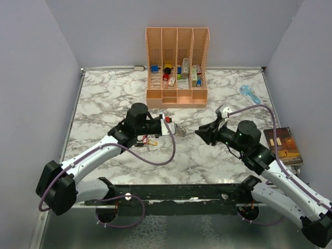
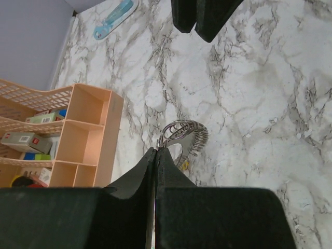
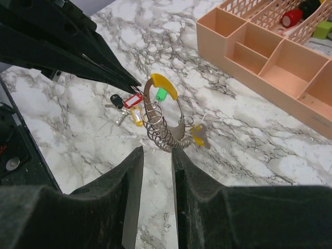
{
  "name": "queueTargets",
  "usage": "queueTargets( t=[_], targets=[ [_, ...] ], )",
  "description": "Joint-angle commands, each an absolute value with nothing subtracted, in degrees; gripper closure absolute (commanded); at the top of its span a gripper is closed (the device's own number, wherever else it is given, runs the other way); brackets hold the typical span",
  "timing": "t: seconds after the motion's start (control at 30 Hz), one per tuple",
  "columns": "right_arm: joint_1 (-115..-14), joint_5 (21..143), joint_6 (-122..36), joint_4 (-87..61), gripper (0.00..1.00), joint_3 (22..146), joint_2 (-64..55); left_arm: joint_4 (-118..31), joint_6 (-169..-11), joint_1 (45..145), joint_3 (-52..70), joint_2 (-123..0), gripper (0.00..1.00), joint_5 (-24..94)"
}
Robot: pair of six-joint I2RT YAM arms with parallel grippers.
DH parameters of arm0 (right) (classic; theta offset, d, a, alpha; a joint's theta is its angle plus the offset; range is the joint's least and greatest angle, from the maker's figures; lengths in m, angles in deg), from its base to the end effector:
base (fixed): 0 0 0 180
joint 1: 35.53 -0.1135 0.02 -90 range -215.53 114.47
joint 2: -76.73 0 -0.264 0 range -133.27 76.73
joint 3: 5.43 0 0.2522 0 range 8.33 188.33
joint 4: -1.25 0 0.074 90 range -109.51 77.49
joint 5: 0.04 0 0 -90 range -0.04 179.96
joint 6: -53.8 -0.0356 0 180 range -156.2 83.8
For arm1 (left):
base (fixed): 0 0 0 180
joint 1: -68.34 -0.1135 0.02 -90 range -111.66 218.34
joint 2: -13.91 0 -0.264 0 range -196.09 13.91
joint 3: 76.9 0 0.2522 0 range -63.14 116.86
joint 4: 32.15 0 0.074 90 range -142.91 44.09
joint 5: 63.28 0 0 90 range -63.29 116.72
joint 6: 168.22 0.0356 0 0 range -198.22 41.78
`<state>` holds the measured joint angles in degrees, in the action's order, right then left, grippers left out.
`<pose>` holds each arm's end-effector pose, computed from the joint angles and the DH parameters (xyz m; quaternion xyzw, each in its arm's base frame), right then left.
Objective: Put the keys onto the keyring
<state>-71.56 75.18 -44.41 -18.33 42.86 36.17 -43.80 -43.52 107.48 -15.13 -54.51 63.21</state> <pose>0.1365 0.1105 0.2968 -0.2638 0.7278 0.3279 0.5415 0.1967 -0.1874 0.2976 0.6090 0.5053 -0.2751 0.5460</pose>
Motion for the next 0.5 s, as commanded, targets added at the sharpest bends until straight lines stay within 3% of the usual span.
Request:
queueTargets(
  t=[0.0, 0.47],
  targets=[
    [-71.83, 72.96, -42.98, -16.55, 0.72, 42.90, 33.93, -32.09, -31.91, 108.29, -20.14, -51.09, 1.00, 62.50],
    [-71.83, 72.59, -44.68, -15.08, 0.71, 42.62, 30.10, -3.90, -14.71, 111.71, -38.94, -46.02, 1.00, 61.38]
  ],
)
